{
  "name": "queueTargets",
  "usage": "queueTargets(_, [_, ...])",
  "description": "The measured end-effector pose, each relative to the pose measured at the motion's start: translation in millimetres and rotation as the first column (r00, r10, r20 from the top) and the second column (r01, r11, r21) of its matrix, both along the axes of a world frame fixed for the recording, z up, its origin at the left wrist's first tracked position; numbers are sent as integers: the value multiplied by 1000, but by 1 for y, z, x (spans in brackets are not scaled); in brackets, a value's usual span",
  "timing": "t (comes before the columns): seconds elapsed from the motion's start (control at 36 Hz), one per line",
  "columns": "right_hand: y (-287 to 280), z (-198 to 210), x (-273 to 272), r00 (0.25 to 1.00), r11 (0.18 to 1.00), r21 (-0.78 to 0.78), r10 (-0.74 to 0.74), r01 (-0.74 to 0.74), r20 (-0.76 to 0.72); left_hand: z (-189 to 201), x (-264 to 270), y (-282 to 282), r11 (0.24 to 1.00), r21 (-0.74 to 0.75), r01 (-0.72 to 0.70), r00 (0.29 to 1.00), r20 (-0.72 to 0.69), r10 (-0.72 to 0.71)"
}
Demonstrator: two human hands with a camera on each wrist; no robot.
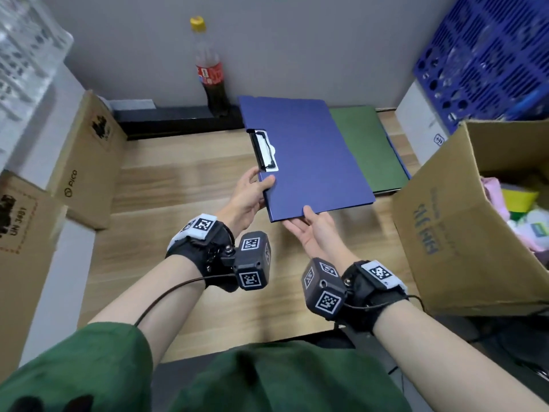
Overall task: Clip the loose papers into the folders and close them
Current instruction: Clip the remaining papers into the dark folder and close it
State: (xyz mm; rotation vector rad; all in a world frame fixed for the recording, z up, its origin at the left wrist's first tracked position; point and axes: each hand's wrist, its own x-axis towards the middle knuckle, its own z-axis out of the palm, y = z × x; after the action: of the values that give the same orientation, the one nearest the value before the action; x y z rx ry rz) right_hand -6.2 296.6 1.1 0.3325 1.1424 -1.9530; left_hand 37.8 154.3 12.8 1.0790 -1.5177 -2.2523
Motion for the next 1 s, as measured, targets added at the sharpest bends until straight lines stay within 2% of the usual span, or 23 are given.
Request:
queueTargets(0.17, [-4, 2, -41, 997, 997, -9, -74, 74, -37, 6, -23, -5, 987, -22, 156, 988, 25, -156])
queueTargets(0.28, [-5, -3, -75, 993, 993, 15, -116, 116, 11, -3, -30, -15, 995, 92, 26, 996, 78, -33])
queueTargets(0.44, [4, -33, -124, 969, 968, 134, -226, 211, 102, -34, -14, -35, 993, 89, -80, 972, 229, 58])
queueTargets(0.56, [0, -47, -139, 959, 956, 206, -243, 211, 148, -64, 6, -41, 989, 35, -141, 912, 394, 116])
queueTargets(0.72, [4, -64, -165, 956, 954, 239, -227, 180, 187, -101, 43, -43, 988, 20, -150, 787, 608, 107])
queueTargets(0.86, [14, -74, -181, 955, 946, 271, -233, 178, 186, -112, 41, -46, 986, -11, -166, 730, 671, 130])
queueTargets(1.0, [23, -78, -189, 963, 929, 336, -220, 158, 154, -118, 34, -48, 987, -48, -152, 708, 691, 143])
